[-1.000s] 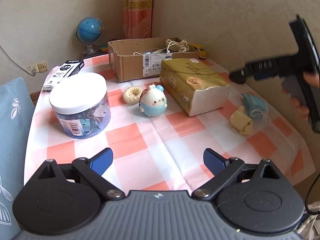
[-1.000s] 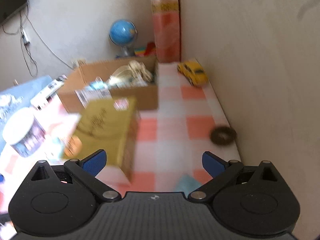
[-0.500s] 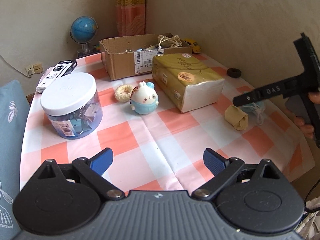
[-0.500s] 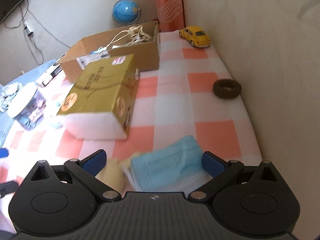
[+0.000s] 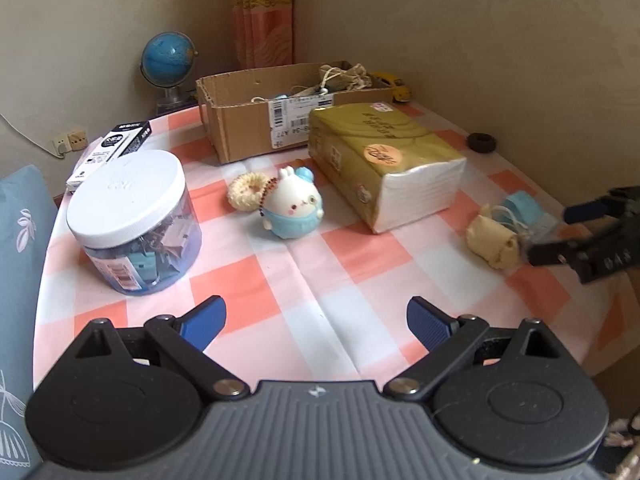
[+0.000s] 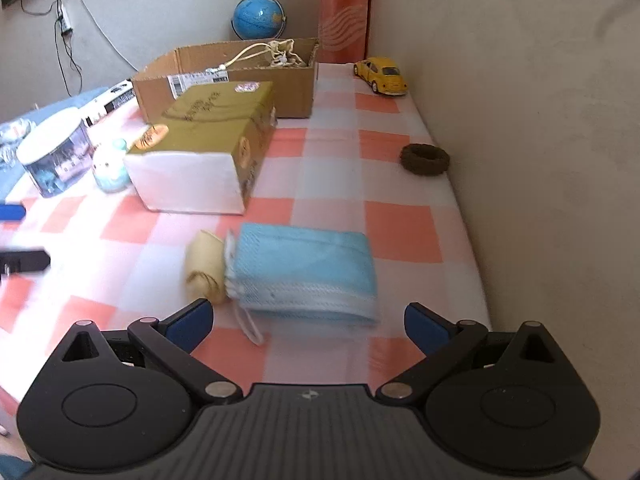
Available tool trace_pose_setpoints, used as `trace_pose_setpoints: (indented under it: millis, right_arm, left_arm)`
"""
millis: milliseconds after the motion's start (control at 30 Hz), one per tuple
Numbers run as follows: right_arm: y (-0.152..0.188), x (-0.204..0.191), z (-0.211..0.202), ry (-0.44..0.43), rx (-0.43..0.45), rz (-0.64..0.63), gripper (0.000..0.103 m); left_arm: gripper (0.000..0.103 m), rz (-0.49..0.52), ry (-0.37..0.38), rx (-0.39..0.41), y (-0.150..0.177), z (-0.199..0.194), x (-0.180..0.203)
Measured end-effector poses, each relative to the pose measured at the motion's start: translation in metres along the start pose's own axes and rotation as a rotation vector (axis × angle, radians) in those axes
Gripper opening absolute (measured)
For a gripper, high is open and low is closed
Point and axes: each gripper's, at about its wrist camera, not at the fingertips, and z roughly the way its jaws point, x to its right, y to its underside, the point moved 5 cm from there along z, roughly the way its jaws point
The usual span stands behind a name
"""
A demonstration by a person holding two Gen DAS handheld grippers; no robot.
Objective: Organize soft objects
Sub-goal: 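Grasp the folded blue face mask with the right tool while the left tool grasps the bunny toy, then carry the white-and-blue bunny toy into the box and open the left tool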
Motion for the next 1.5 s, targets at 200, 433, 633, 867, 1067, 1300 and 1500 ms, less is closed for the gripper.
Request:
trace_pose_setpoints:
  millis: [200,433,633,867,1067,1300,1500]
  right_arm:
    - [0.011,0.005,0.008,0.010,-0.027,-0.011,0.103]
    - [0.017,0.006,0.006,-0.015,0.041,-0.048,0.103]
    - [0.021,0.007,0.005,-0.012,0.103,-0.044,0.103]
    - [0.023,0.008,0.005,-0.008,0.134,-0.040,0.103]
    - [0.021,0.005,0.007,-0.007,0.140,-0.033,0.103]
    - [0.009,0.004,0.016,0.007,0.120,-0.018,0.103]
    - [0.003,0.014,0.021,0.035,0.102,0.011,0.103]
  left_arm:
    - [0.097,-0.007,-0.037,0.027,-0.013,0.015,-0.003]
    - [0.093,-0.025,-0.097,0.049,-0.029,0.040,-0.006]
    - [0.077,-0.042,-0.134,0.064,-0.044,0.060,-0.008]
    - [0.064,-0.071,-0.141,0.067,-0.052,0.073,-0.010]
    - [0.048,-0.086,-0.121,0.047,-0.051,0.079,-0.012]
    - [0.048,-0.093,-0.116,0.041,-0.048,0.077,-0.012]
    - [0.048,-0.085,-0.118,0.038,-0.048,0.076,-0.010]
